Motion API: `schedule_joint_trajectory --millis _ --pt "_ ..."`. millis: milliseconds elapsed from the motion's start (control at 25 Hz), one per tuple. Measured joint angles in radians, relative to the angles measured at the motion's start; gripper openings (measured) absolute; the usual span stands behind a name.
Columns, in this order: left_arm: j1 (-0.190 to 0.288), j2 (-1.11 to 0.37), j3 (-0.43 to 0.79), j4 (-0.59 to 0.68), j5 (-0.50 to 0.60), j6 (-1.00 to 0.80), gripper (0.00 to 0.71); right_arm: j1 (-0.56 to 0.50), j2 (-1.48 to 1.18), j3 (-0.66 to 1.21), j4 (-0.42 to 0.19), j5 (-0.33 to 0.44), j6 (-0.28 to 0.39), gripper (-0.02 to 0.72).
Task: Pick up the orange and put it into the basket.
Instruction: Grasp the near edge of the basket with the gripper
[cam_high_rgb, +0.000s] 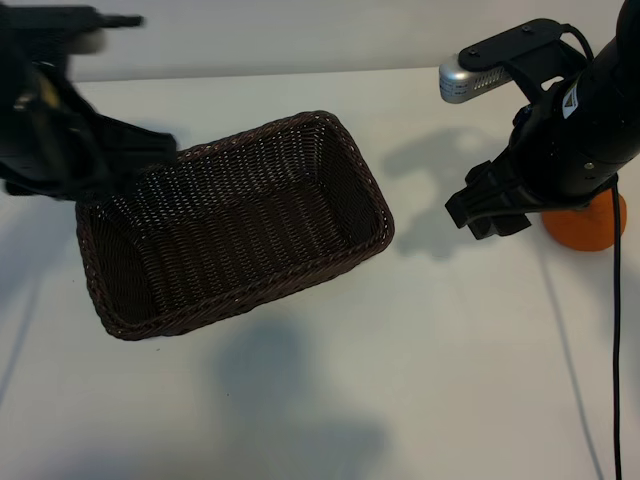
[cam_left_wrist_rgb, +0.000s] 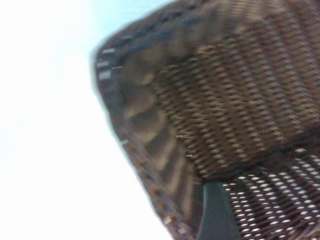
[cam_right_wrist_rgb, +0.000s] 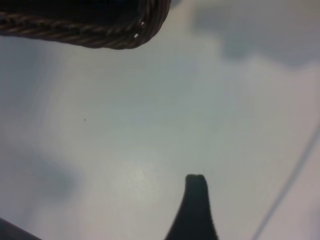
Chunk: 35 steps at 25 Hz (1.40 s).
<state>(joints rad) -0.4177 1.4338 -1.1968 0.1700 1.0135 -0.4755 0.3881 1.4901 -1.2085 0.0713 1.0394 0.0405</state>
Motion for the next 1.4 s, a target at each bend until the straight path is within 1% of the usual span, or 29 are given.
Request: schedule_joint_trajectory --millis 240,400,520,600,760,800,880,1000,1080,1160,1280,1400 --pt "0.000 -0.111 0.047 0.131 0.046 -0.152 0.503 0.000 0.000 0.000 0.000 0.000 -0.001 0.580" --pt "0.000 -0.135 0.109 0.155 0.056 -0.197 0.503 0.000 0.000 0.000 0.000 0.000 -0.001 0.580" --pt "0.000 -0.135 0.174 0.155 0.038 -0.243 0.503 0.000 0.000 0.000 0.000 0.000 -0.004 0.580" --pt "0.000 -0.135 0.220 0.155 0.000 -0.278 0.508 0.000 0.000 0.000 0.000 0.000 -0.004 0.580" --pt "0.008 -0.135 0.303 0.154 -0.118 -0.358 0.526 0.000 0.000 0.000 0.000 0.003 -0.004 0.580" --pt "0.019 -0.135 0.321 0.154 -0.145 -0.376 0.528 0.000 0.000 0.000 0.000 0.003 -0.004 0.580" --pt "0.056 -0.135 0.355 0.149 -0.202 -0.405 0.531 0.000 0.000 0.000 0.000 0.003 -0.004 0.580" --pt "0.117 -0.135 0.401 0.121 -0.249 -0.431 0.531 0.000 0.000 0.000 0.000 0.003 -0.006 0.580" --pt "0.146 -0.135 0.428 0.093 -0.284 -0.432 0.531 0.000 0.000 0.000 0.000 0.003 -0.008 0.580" --pt "0.155 -0.135 0.438 0.068 -0.327 -0.427 0.531 0.000 0.000 0.000 0.000 0.004 -0.008 0.580" --pt "0.156 -0.135 0.438 0.054 -0.388 -0.430 0.531 0.000 0.000 0.000 0.000 0.004 -0.009 0.580" --pt "0.156 -0.135 0.438 0.051 -0.422 -0.441 0.532 0.000 0.000 0.000 0.000 0.005 -0.016 0.580"
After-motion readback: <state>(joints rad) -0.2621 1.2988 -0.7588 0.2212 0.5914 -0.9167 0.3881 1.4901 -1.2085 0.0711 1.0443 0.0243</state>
